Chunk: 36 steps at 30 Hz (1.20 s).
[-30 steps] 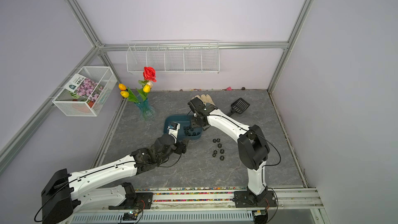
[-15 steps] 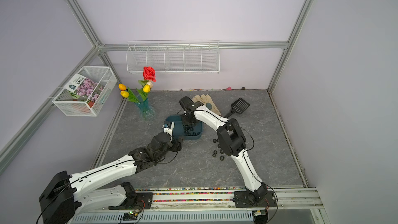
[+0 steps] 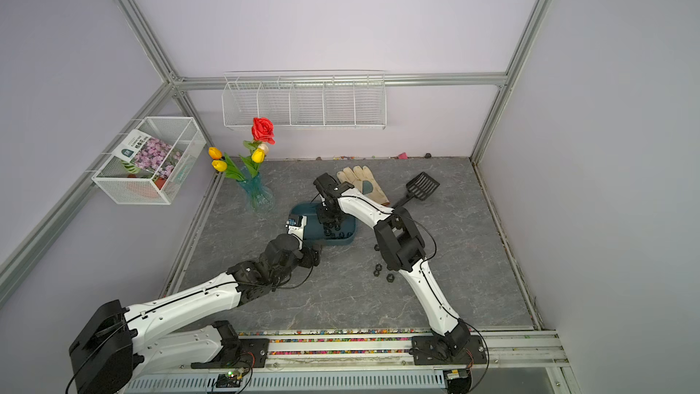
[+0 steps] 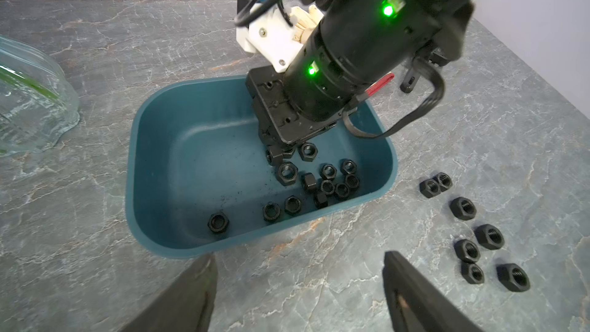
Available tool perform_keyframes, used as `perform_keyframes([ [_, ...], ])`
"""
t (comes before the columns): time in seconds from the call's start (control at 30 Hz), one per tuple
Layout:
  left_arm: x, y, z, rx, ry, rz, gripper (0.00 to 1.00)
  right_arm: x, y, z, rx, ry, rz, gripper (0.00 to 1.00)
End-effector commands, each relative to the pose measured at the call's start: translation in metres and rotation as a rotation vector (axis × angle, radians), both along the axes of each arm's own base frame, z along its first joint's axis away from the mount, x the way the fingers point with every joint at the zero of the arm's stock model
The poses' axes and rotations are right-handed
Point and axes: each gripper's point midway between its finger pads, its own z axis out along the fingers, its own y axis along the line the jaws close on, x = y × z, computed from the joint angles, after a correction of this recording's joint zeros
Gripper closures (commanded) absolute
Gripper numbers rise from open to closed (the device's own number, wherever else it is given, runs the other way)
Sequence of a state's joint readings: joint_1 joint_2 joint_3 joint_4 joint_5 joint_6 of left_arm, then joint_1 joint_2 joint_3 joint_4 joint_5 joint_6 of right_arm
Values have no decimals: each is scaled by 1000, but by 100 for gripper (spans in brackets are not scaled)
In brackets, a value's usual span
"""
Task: Put the nuts on the desktop into the storage box
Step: Place the nut in the storage box, then pick up the nut from the center of the board.
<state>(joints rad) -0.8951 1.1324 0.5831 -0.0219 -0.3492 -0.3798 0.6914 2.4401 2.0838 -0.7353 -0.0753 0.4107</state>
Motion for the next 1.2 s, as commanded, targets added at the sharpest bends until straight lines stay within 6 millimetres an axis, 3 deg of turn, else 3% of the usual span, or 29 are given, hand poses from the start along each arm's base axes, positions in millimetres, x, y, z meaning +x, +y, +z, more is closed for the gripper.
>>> perform_keyframes([
  [0.0,-1,1,-7,11,5,-12,16,5,1,-8,10,5,-12,86],
  [0.13,-1,0,-10,12,12,-15,16,5,1,-14,8,12,-14,85],
  [0.33,-1,-1,-10,11,17,-18,16,3,0,-21,-1,30,-16,65],
  [0.57,-1,1,-9,15,31,-3,16,-1,-2,-9,6,28,-10,58],
  [0.87,-5,-5,11,8,20,-37,17,-17,0,52,88,-59,3,57],
  [1.17,-17,-29,35,-21,11,-151,16,-48,-39,121,126,-183,-43,57],
])
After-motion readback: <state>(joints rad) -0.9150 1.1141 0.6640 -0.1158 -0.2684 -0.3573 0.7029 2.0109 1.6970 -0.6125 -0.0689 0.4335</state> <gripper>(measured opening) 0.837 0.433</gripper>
